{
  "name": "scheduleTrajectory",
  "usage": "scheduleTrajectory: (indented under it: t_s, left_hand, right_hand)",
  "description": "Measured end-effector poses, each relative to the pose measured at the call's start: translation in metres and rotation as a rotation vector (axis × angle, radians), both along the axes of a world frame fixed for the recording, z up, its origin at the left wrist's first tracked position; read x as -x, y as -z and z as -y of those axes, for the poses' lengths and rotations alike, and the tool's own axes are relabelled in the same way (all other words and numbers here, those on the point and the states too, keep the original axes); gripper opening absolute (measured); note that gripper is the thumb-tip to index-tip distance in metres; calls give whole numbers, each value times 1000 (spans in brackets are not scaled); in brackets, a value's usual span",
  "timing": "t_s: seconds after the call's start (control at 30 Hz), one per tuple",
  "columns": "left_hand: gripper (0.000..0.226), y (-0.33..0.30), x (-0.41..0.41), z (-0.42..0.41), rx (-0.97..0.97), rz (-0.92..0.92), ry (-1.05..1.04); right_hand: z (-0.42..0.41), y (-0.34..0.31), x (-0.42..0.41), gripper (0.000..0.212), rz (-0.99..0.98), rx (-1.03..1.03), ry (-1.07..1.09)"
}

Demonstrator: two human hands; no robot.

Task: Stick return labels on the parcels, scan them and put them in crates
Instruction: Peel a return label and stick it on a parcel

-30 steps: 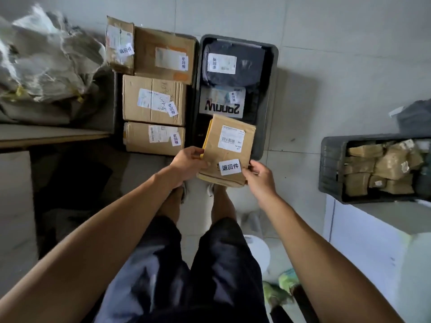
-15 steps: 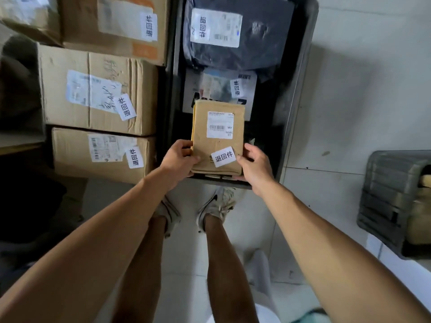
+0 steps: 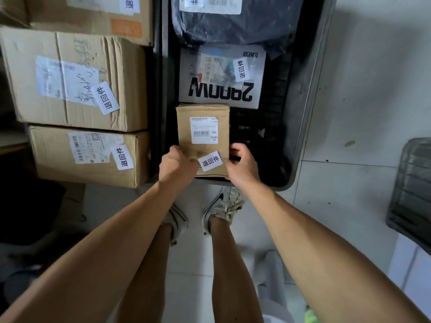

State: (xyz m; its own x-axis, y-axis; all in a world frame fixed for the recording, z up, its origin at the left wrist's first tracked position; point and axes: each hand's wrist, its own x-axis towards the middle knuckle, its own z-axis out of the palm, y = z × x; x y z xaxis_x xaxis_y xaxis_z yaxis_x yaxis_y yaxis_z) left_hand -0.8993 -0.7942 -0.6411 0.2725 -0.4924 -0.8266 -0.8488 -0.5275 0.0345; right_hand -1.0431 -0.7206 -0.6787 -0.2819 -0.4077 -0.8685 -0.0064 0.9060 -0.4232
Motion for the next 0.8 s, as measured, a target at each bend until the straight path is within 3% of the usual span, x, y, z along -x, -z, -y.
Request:
scheduleTrajectory:
  t_s: [0.1,0.23,0.37,0.63,0.8]
  left_hand:
    - [45,-9,7,2,109,53,235]
    - [86,-8,9,4,274,25,585]
    - [94,6,13,20,383,-27,866]
    - [78,28,12,45,280,-103,905]
    - [92,47,1,34,189,-115,977]
  right_hand:
    - [1,7,-19,46,16,14,53]
    - [2,7,-29,47,-13,58,43]
    - [1,3,-28,48,-7,66,-1]
    - [14,5,-24,45,-1,49,-50]
    - [20,24,-26,42,-72,-14,-138]
